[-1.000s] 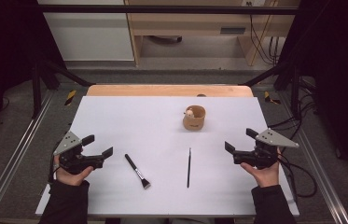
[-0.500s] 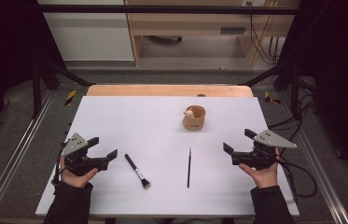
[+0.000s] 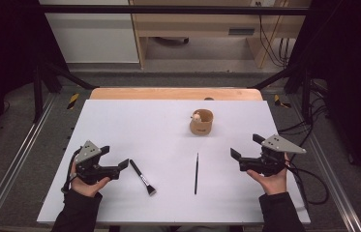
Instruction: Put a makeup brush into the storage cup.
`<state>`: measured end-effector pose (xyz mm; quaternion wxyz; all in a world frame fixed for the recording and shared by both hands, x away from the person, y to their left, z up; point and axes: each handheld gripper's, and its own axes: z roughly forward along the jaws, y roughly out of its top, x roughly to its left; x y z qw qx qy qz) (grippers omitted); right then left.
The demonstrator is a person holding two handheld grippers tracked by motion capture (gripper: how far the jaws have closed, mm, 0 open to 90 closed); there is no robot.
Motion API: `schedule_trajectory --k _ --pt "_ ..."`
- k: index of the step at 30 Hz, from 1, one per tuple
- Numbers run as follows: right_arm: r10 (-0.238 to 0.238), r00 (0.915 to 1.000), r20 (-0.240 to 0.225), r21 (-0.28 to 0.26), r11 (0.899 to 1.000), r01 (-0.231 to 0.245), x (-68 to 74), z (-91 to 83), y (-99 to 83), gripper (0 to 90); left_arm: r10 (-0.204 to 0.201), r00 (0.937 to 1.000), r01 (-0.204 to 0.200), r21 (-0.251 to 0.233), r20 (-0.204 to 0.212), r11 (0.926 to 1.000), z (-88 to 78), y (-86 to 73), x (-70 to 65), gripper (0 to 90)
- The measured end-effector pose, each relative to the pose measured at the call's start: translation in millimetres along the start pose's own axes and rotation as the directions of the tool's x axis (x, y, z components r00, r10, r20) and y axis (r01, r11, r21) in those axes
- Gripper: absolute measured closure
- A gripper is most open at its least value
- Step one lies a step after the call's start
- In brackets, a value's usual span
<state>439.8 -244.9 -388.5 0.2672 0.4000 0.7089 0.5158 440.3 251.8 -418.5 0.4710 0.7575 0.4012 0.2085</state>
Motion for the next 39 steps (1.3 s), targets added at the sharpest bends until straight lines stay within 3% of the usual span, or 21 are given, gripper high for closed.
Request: schedule_trajectory --k 16,30,39 --pt "0.002 1.0 -0.001 0.002 1.0 -0.002 0.9 0.3 -0.3 4.6 0.004 0.9999 -0.003 0.086 -0.009 0.9963 20.6 -10.9 -15.1 9.9" --pt "0.0 1.0 -0.001 0.003 1.0 0.0 1.3 0.9 -0.6 4.6 0.017 0.9997 -0.014 0.18 -0.018 0.9836 39.9 -21.4 -29.7 10.6" --pt "-0.002 1.0 -0.002 0.005 1.0 0.002 1.4 0.9 -0.8 4.5 0.013 0.9997 -0.009 0.216 -0.021 0.9765 47.0 -25.0 -34.6 11.5"
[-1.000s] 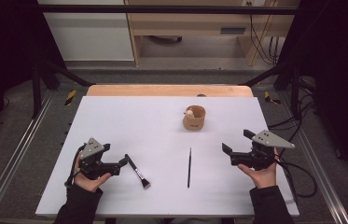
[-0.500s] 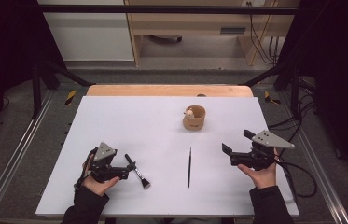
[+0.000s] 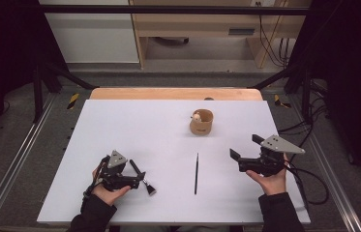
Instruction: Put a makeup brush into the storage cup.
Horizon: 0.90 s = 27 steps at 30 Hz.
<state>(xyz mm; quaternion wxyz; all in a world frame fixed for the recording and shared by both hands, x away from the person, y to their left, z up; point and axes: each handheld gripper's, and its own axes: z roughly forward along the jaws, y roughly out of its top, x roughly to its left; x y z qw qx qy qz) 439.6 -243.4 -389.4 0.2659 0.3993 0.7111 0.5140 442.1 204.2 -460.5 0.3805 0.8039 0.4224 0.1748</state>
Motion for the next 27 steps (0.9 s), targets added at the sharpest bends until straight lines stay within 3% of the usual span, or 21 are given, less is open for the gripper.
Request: schedule_trajectory --k 9,27 --pt "-0.003 1.0 0.0 0.001 1.0 0.003 0.5 0.8 -0.2 4.4 -0.006 0.9998 0.007 0.05 -0.018 0.9987 12.6 -3.5 -8.4 12.6" --pt "-0.002 1.0 -0.001 0.002 1.0 0.002 0.3 0.2 0.0 4.3 -0.035 0.999 0.037 0.094 -0.028 0.9949 21.2 -6.1 -12.5 17.9"
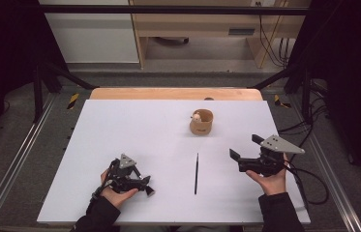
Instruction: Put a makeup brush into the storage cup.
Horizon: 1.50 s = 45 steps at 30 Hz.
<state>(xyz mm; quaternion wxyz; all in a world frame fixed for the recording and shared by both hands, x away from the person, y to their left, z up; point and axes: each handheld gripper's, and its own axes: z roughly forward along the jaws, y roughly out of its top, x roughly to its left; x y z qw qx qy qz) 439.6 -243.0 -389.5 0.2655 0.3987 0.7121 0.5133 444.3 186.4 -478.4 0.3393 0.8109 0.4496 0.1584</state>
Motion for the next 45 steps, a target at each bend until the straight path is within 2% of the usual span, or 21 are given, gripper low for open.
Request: schedule_trajectory --k 3,12,24,33,45 --pt "0.001 1.0 0.001 0.001 1.0 -0.001 0.2 0.4 -0.1 4.3 0.002 1.0 -0.002 0.0 0.001 1.0 -1.0 0.1 0.4 20.9" --pt "0.001 1.0 0.0 0.002 1.0 -0.001 0.0 0.2 -0.1 4.4 0.018 0.9991 -0.018 0.012 0.039 0.9998 -4.0 0.9 -1.3 34.1" --pt "0.001 1.0 0.001 0.003 1.0 -0.001 0.2 0.7 -0.2 4.4 0.002 0.998 -0.004 0.032 0.064 0.9995 -7.0 2.3 1.3 48.7" --pt "0.001 1.0 0.001 0.001 1.0 -0.001 0.2 0.4 -0.2 4.5 0.017 0.995 -0.021 0.047 0.099 0.9987 -8.5 3.2 1.8 58.6" --pt "0.001 1.0 0.002 0.001 1.0 -0.001 0.0 0.3 -0.2 4.5 0.025 0.9933 -0.032 0.06 0.113 0.9977 -9.6 4.1 2.2 65.4"
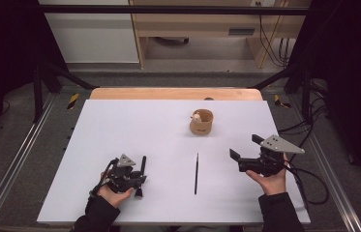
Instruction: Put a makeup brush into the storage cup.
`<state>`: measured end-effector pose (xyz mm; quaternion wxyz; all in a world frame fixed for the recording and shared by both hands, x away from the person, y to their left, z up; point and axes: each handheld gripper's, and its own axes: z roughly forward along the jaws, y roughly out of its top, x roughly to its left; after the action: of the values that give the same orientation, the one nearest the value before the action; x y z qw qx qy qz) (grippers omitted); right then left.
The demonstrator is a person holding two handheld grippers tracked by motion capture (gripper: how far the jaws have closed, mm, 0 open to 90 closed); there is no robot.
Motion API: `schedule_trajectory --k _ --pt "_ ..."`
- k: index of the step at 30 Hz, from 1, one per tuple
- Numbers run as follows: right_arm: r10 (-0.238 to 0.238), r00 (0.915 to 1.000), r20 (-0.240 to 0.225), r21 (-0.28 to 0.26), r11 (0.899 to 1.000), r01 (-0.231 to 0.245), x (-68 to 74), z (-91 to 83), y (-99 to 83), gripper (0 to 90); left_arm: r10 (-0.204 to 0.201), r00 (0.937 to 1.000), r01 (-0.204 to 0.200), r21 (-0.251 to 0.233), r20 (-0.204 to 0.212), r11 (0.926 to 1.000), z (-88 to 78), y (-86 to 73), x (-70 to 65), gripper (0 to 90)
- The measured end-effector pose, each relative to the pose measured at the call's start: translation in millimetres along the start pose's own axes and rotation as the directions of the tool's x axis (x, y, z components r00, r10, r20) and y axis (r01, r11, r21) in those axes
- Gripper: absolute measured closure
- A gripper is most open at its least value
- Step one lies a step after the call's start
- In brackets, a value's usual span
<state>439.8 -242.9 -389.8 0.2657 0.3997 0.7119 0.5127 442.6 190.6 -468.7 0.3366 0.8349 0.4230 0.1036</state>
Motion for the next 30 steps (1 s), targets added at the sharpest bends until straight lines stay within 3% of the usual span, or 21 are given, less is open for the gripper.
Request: schedule_trajectory --k 30 --pt "-0.001 1.0 -0.003 -0.001 1.0 0.001 -0.5 -0.3 0.1 4.7 0.092 0.9957 -0.092 0.051 -0.012 0.9945 -3.9 2.0 -0.3 77.7"
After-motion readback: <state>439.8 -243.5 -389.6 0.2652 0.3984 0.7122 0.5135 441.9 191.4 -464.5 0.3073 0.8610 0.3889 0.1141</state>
